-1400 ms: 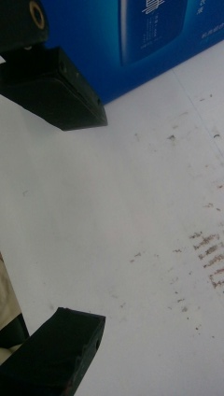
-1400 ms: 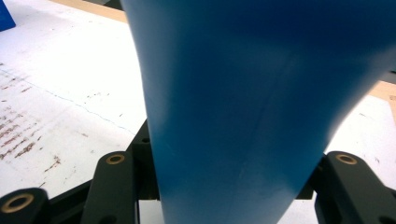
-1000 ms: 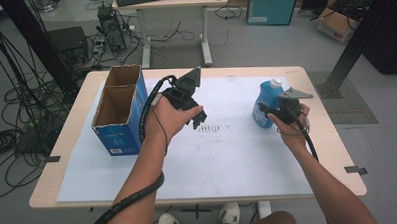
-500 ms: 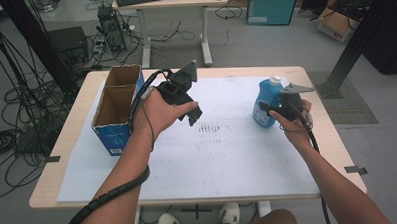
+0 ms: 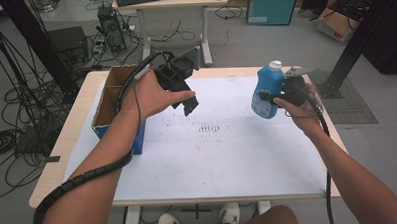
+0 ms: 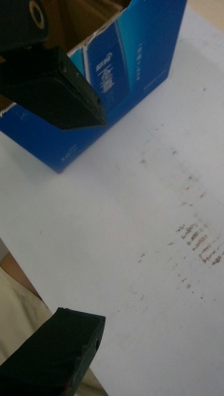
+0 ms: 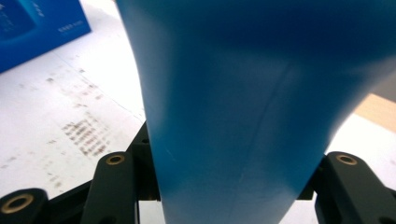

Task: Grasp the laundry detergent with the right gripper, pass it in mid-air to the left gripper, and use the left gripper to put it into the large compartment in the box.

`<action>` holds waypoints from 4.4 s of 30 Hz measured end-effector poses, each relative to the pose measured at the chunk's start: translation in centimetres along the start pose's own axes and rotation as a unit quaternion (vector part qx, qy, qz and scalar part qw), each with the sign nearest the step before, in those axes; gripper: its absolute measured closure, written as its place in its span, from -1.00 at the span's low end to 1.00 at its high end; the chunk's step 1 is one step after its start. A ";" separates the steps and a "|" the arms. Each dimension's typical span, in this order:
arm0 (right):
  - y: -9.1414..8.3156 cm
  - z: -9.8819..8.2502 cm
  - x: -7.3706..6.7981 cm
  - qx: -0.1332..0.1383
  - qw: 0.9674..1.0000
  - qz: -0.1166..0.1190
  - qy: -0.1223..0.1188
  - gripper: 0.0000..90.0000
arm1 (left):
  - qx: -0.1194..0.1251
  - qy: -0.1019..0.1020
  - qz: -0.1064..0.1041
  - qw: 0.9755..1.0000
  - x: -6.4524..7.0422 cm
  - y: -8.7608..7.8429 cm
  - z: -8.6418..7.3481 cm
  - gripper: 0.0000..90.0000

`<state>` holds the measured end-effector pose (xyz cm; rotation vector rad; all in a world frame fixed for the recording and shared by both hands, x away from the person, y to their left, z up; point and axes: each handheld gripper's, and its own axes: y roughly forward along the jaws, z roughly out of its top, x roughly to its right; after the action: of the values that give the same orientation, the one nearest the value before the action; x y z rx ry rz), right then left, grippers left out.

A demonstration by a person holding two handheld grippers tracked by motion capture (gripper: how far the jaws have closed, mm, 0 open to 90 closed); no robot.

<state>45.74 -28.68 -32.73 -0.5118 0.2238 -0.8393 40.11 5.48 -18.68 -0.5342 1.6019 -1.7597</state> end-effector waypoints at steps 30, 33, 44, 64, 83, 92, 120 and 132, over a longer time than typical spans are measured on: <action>2.4 6.6 -6.1 -0.015 0.979 0.187 -0.085 -0.02 | 0.027 0.188 0.002 0.982 -1.2 -4.7 2.7 -0.87; 3.4 6.5 -7.6 -0.015 0.974 0.206 -0.094 -0.02 | 0.032 0.205 0.005 0.978 -1.1 -4.8 2.7 -0.87; 5.2 6.3 -11.4 -0.012 0.960 0.254 -0.119 -0.02 | 0.015 0.241 -0.003 0.970 -0.7 -5.0 3.0 -0.87; 6.6 7.1 -16.9 0.005 0.934 0.316 -0.165 -0.02 | -0.016 0.289 -0.035 0.957 0.9 -3.8 2.8 -0.88; 6.8 10.1 -19.0 0.029 0.918 0.340 -0.204 -0.02 | 0.020 0.224 -0.068 0.972 0.6 -2.5 1.3 -0.89; 6.5 10.5 -19.0 0.032 0.919 0.344 -0.190 -0.02 | 0.022 0.222 -0.071 0.972 0.5 -2.4 1.2 -0.89; 6.6 10.8 -19.3 0.035 0.913 0.349 -0.207 -0.02 | 0.008 0.246 -0.068 0.967 0.4 -2.8 1.3 -0.88; 6.5 10.8 -19.4 0.033 0.912 0.351 -0.209 -0.02 | 0.007 0.250 -0.064 0.966 0.4 -2.8 1.2 -0.88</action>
<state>41.44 -6.71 -26.99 -0.4880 -0.0253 -0.0234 40.08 4.36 -15.80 -0.1926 1.9207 -2.1205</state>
